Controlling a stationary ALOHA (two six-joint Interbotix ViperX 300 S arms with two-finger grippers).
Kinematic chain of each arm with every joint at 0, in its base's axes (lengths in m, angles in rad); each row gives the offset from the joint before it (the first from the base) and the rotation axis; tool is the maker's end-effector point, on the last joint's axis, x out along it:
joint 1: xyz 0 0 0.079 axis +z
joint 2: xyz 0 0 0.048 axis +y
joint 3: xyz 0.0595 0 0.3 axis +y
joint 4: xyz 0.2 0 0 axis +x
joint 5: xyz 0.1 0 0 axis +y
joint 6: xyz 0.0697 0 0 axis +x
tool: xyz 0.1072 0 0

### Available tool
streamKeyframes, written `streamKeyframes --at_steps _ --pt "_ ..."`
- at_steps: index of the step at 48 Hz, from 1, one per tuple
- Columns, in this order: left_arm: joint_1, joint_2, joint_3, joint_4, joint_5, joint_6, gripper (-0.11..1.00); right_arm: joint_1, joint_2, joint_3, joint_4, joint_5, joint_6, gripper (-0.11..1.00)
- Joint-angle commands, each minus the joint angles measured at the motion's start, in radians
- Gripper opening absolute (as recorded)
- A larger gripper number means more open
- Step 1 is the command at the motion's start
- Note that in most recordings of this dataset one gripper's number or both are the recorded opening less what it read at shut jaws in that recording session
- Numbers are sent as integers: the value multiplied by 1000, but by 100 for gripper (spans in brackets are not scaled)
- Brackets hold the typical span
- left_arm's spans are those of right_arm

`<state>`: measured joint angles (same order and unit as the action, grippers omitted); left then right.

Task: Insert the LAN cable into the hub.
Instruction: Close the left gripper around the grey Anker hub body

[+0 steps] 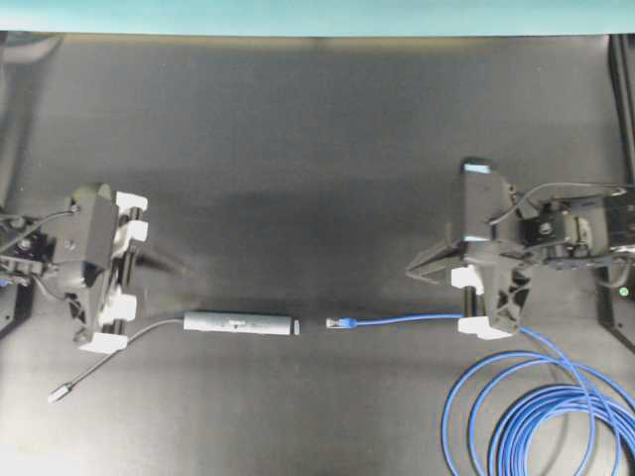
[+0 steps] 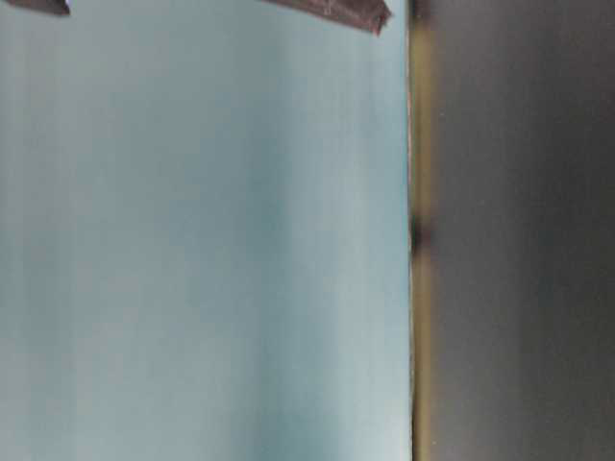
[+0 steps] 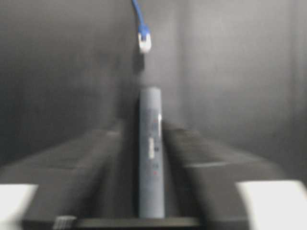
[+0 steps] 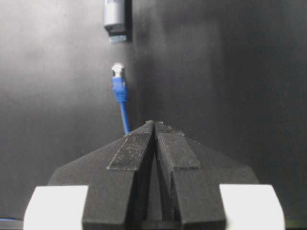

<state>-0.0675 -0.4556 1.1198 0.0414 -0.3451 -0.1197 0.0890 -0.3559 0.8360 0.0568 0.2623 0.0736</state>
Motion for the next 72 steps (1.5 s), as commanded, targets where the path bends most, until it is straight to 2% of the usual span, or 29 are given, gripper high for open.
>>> streamKeyframes --at_steps 1,4,6,12,26,32,40,65,69,72 --pt "-6 26 25 5 -87 -14 66 25 -3 -14 0 -3 17 1" --pt "-6 48 48 5 -166 -17 81 31 -3 -15 2 -3 31 1" --pt "-6 69 61 5 -222 -18 86 34 -3 -15 2 -5 40 1" --pt "-8 150 95 5 -377 -20 78 43 -3 -15 0 -6 69 1" --pt "-38 443 66 5 -632 -58 80 44 -5 -12 0 -6 112 1" --pt "-38 531 61 5 -703 -63 80 44 -3 -14 0 -3 126 1" --pt "-38 600 54 5 -742 -64 79 44 -5 -12 2 -3 141 1" --pt "-41 759 -5 5 -735 -86 79 44 -3 -12 0 -3 169 1" --pt "-43 759 -3 5 -724 -84 75 44 -5 -11 0 -3 169 1" --pt "-48 758 -2 5 -721 -83 68 44 -3 -9 0 -3 169 1"
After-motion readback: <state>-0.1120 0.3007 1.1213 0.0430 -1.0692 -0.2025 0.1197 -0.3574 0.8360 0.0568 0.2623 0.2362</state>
